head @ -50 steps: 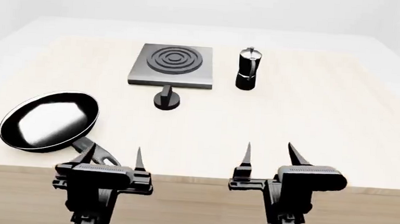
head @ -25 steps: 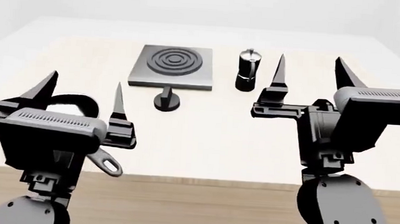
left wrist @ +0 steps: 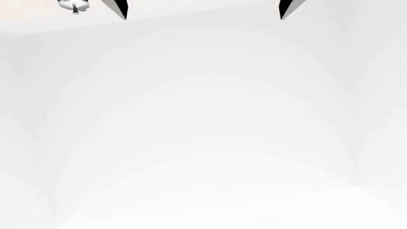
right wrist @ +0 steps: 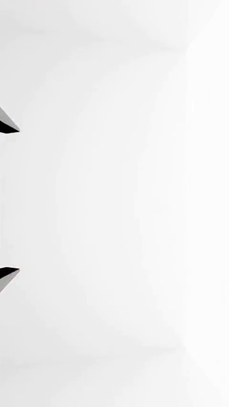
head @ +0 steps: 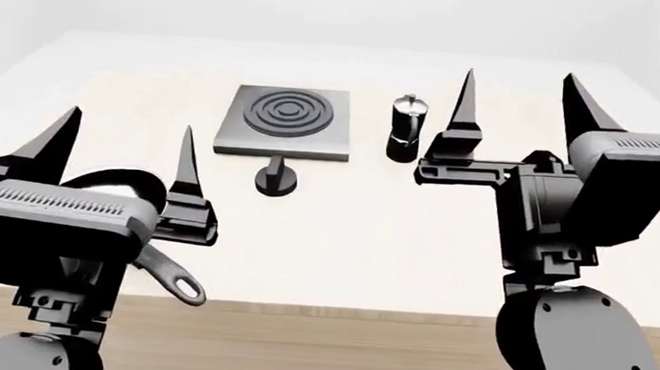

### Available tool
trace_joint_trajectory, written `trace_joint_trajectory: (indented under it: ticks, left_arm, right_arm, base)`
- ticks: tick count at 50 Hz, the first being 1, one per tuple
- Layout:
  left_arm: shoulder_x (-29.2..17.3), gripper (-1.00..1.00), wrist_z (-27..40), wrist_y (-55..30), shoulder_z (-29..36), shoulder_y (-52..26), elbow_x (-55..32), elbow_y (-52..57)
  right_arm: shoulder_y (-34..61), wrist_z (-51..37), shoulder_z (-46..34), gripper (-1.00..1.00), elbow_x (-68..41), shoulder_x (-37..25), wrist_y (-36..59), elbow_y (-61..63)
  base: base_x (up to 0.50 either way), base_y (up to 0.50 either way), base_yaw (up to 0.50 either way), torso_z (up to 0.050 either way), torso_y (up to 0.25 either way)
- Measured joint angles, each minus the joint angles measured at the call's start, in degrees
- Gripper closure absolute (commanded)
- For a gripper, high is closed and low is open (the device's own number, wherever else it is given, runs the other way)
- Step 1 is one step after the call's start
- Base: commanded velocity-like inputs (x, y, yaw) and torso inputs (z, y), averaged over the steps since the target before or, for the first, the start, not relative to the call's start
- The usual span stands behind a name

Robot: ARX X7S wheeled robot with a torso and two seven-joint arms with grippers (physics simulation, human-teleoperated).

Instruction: Turn on the stove and put the moka pot on it.

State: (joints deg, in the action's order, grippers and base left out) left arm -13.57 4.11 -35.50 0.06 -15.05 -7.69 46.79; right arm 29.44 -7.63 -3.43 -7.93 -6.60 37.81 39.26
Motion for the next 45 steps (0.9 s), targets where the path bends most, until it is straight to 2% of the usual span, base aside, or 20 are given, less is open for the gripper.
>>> trace_joint_trajectory:
  ticks: [15,23,39,45]
  left_arm:
    - [-0.34,-1.0,0.15,0.29,-0.29,0.51,-1.01,0.64]
    - [-0.66,-1.0,0.43,1.67,0.02,1.42,-0.65,0.44]
    - [-1.22,-1.0,1.19,2.76,0.19,2.21,-0.43,0.56]
    - [-1.39,-1.0,1.44,3.16,0.17,2.35,-0.42,0.35]
  right_arm:
    - [-0.53,-1.26,-0.23,-1.0,-0.94,-0.32,-0.78,0.33]
    - [-0.74,-1.82,-0.79,-1.0,-1.21,-0.63,-1.12,0.59]
    - [-1.01,-2.68,-2.11,-1.0,-1.54,-1.44,-1.54,0.8]
    - [-1.18,-2.97,-2.33,-1.0,-1.86,-1.62,-1.78,0.38]
  base:
    - [0.0,0.0,0.0,0.048,0.0]
    - [0.0,0.0,0.0,0.0,0.0]
    - [0.0,0.33,0.0,0.0,0.0]
    - [0.0,0.03,0.0,0.0,0.0]
